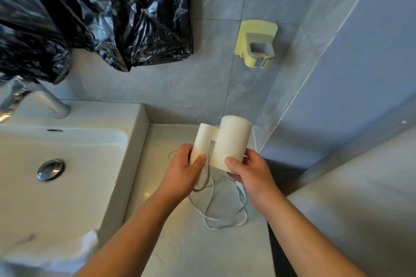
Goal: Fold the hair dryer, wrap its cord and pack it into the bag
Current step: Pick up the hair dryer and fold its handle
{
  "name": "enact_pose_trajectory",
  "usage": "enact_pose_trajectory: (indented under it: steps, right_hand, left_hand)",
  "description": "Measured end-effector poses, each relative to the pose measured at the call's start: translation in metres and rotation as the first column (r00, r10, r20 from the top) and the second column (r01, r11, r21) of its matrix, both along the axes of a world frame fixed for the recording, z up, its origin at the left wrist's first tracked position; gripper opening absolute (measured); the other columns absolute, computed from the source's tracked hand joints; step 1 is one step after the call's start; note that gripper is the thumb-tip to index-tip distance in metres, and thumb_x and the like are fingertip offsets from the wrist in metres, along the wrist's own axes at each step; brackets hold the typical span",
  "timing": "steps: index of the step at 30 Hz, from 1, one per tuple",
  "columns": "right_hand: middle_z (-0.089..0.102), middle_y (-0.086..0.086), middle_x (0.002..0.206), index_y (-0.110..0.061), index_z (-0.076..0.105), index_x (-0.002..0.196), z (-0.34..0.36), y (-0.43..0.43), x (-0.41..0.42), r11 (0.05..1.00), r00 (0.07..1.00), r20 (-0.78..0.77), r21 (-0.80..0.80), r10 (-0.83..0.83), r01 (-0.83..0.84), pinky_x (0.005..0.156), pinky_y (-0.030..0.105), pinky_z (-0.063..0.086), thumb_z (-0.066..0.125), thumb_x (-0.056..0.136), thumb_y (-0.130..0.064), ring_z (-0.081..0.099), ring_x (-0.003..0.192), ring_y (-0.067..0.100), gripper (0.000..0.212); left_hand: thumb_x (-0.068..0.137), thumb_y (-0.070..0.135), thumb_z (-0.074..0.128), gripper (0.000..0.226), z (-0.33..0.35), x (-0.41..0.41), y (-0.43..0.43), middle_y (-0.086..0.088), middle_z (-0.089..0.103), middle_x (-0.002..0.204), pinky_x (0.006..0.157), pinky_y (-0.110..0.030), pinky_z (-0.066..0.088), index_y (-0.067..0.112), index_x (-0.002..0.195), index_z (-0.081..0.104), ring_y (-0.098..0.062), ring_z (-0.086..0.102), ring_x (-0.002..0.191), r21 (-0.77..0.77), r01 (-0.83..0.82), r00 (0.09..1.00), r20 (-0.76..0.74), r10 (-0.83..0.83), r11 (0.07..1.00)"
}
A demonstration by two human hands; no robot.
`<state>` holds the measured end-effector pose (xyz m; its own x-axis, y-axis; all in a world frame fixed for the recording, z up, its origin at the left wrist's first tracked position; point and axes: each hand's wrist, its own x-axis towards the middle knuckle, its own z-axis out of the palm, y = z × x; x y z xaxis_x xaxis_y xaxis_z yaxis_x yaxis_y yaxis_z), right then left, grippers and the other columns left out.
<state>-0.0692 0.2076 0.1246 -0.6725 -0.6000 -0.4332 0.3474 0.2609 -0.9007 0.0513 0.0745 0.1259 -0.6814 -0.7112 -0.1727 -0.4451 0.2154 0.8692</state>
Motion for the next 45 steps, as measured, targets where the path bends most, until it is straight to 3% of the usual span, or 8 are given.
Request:
enact_pose_trajectory:
  steps: [3,7,14,21,30,36,40,45]
  right_hand:
    - [0.067,-0.003,0.114,-0.029,0.056,0.119,0.017,0.016,0.019,0.999,0.996,-0.068,-0.003,0.054,-0.054,0.092,0.044,0.056,0.078,0.069,-0.035,0.066,0.105,0.021,0.055]
    - [0.065,-0.006,0.117,-0.035,0.051,0.122,0.036,0.036,0.044,0.993,0.985,-0.132,-0.030,0.110,-0.114,0.093,0.044,0.055,0.076,0.060,-0.050,0.064,0.108,0.019,0.068]
    - [0.062,-0.003,0.119,-0.035,0.042,0.129,0.070,0.049,0.070,0.986,0.981,-0.186,-0.146,0.057,-0.085,0.089,0.043,0.055,0.078,0.066,-0.044,0.063,0.105,0.017,0.073]
    - [0.060,-0.003,0.115,-0.034,0.038,0.127,0.091,0.042,0.092,0.987,0.970,-0.240,-0.161,-0.032,-0.007,0.079,0.037,0.058,0.081,0.066,-0.036,0.064,0.100,0.017,0.075]
    - [0.057,-0.002,0.115,-0.030,0.035,0.129,0.091,0.019,0.123,0.986,0.922,-0.363,-0.144,-0.136,0.089,0.069,0.026,0.056,0.076,0.055,-0.046,0.063,0.098,0.014,0.086]
    - [0.060,0.001,0.113,-0.024,0.039,0.126,0.094,0.019,0.122,0.987,0.902,-0.408,-0.133,-0.141,0.094,0.069,0.028,0.056,0.072,0.048,-0.053,0.064,0.094,0.014,0.090]
    - [0.056,-0.009,0.104,-0.025,0.038,0.125,0.107,0.031,0.108,1.000,0.869,-0.495,-0.017,0.015,-0.027,0.055,0.010,0.047,0.073,0.057,-0.040,0.060,0.087,0.005,0.078]
    - [0.057,-0.005,0.110,-0.030,0.038,0.124,0.109,0.033,0.102,0.997,0.890,-0.453,-0.014,0.057,-0.071,0.064,0.022,0.051,0.073,0.060,-0.036,0.062,0.093,0.010,0.073]
  left_hand:
    - [0.098,0.035,0.049,0.019,0.019,0.016,0.021,-0.007,0.063,0.087,0.059,-0.039,0.054,0.019,0.109,0.051,-0.018,0.059,0.066,0.114,-0.011,0.996,-0.091,0.022,0.993]
    - [0.099,0.034,0.049,0.014,0.032,0.038,0.045,-0.003,0.059,0.074,0.052,-0.036,0.051,0.021,0.100,0.053,-0.015,0.056,0.057,0.100,-0.058,0.979,-0.190,0.076,0.993]
    - [0.099,0.035,0.050,0.012,0.055,0.072,0.066,0.003,0.061,0.078,0.054,-0.027,0.052,0.027,0.104,0.056,-0.006,0.057,0.060,-0.046,0.002,0.958,-0.287,-0.015,0.999]
    - [0.097,0.033,0.054,0.006,0.075,0.088,0.064,0.000,0.064,0.082,0.055,-0.035,0.054,0.037,0.100,0.053,-0.010,0.059,0.060,-0.052,0.006,0.951,-0.308,-0.022,0.999]
    - [0.098,0.034,0.052,0.017,0.079,0.111,0.033,0.007,0.059,0.077,0.047,-0.019,0.048,0.032,0.115,0.050,0.000,0.057,0.053,-0.100,0.111,0.954,-0.267,-0.134,0.989]
    - [0.098,0.031,0.053,0.021,0.084,0.111,0.021,0.003,0.059,0.073,0.048,-0.026,0.052,0.027,0.118,0.054,-0.005,0.055,0.049,-0.094,0.180,0.953,-0.230,-0.197,0.979]
    - [0.096,0.034,0.057,0.021,0.088,0.118,0.001,0.002,0.061,0.078,0.052,-0.024,0.053,0.031,0.116,0.054,-0.004,0.057,0.053,-0.164,0.364,0.923,-0.071,-0.379,0.917]
    - [0.095,0.035,0.058,0.017,0.094,0.115,-0.012,0.002,0.062,0.079,0.058,-0.031,0.055,0.033,0.111,0.054,-0.009,0.059,0.057,-0.197,0.448,0.889,-0.003,-0.458,0.872]
